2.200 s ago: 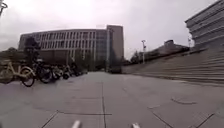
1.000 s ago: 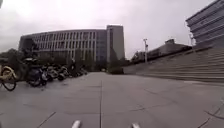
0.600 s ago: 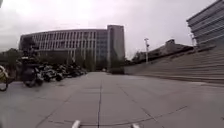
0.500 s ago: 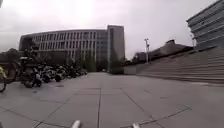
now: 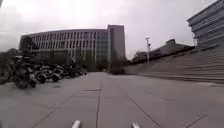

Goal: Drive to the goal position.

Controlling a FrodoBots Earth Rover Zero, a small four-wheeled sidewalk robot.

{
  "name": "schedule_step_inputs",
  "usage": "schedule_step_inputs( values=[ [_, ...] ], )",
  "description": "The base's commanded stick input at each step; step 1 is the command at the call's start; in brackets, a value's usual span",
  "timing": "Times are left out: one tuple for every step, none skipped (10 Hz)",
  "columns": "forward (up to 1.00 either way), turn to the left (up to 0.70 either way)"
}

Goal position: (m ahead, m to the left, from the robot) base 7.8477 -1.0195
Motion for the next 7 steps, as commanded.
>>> schedule_step_inputs(
  values=[
    [0.7, 0.0],
    [0.7, 0.0],
    [0.7, 0.0],
    [0.7, 0.0],
    [0.7, 0.0],
    [0.7, 0.0],
    [0.7, 0.0]
  ],
)
